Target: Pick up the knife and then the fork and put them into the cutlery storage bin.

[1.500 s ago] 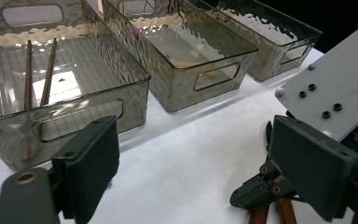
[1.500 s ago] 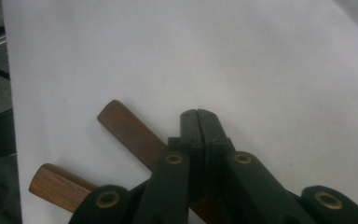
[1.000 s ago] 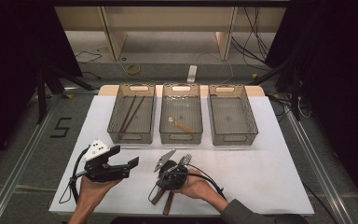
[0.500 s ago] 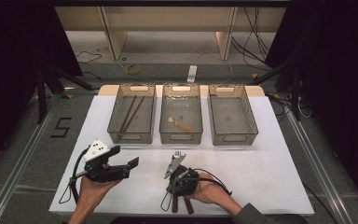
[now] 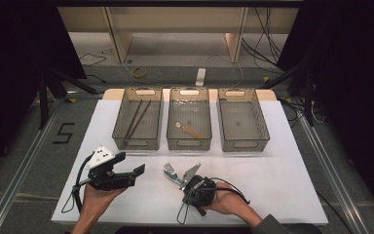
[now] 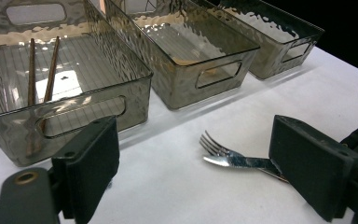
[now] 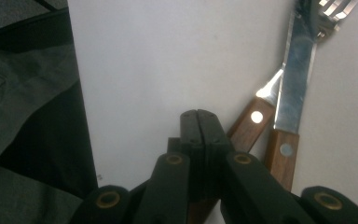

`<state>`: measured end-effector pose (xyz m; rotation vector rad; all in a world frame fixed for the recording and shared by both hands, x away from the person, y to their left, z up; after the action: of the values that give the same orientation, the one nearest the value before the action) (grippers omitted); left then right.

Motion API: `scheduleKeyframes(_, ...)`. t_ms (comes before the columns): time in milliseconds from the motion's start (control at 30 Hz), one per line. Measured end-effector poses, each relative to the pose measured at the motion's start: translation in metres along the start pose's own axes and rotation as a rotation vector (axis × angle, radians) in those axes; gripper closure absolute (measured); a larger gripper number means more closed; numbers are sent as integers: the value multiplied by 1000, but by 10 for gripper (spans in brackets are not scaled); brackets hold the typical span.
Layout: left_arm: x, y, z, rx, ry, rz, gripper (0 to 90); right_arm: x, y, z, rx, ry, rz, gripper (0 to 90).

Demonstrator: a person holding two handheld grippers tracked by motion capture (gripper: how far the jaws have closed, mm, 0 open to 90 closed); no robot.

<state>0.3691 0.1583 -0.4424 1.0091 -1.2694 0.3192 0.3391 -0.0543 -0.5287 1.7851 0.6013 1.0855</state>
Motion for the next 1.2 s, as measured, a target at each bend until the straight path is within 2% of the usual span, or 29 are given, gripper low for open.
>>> scheduleKeyframes(233,0,0,0,-1,1,1,157,-4,6,6,-4,-21,-9,900)
scheduleKeyframes(533,0,0,1,-3,0,1,157,-5,8,8,-7,-18,-7,900)
scheduleKeyframes(600,0,0,0,-3,1,2,157,-2,13,10,3,-18,21,886)
scheduleKeyframes(667,0,-1,0,-4,4,0,157,2,22,12,-2,-33,57,832)
scheduleKeyframes(733,0,-1,0,-4,4,1,157,6,32,15,1,-48,89,713)
scheduleKeyframes(767,0,-1,0,-4,4,2,157,7,36,18,-2,-45,102,681)
scheduleKeyframes(933,0,-1,1,-5,2,1,157,9,53,32,-32,-77,141,476)
scheduleKeyframes(1067,1,-1,1,-4,1,4,157,6,56,39,-51,-94,129,391)
scheduleKeyframes(1200,1,0,1,-6,1,9,157,3,52,42,-70,-96,98,376)
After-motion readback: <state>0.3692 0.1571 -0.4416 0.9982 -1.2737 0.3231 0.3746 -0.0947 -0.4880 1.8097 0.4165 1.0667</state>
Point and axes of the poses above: each handheld gripper's, and its own axes: y roughly backward along the jaws, x roughly out of its top, z roughly to its right, the point moved 7 cm from there along -y, roughly forward along the jaws, and after that the axes turned 13 degrees about -y, right-handed, at the moved point
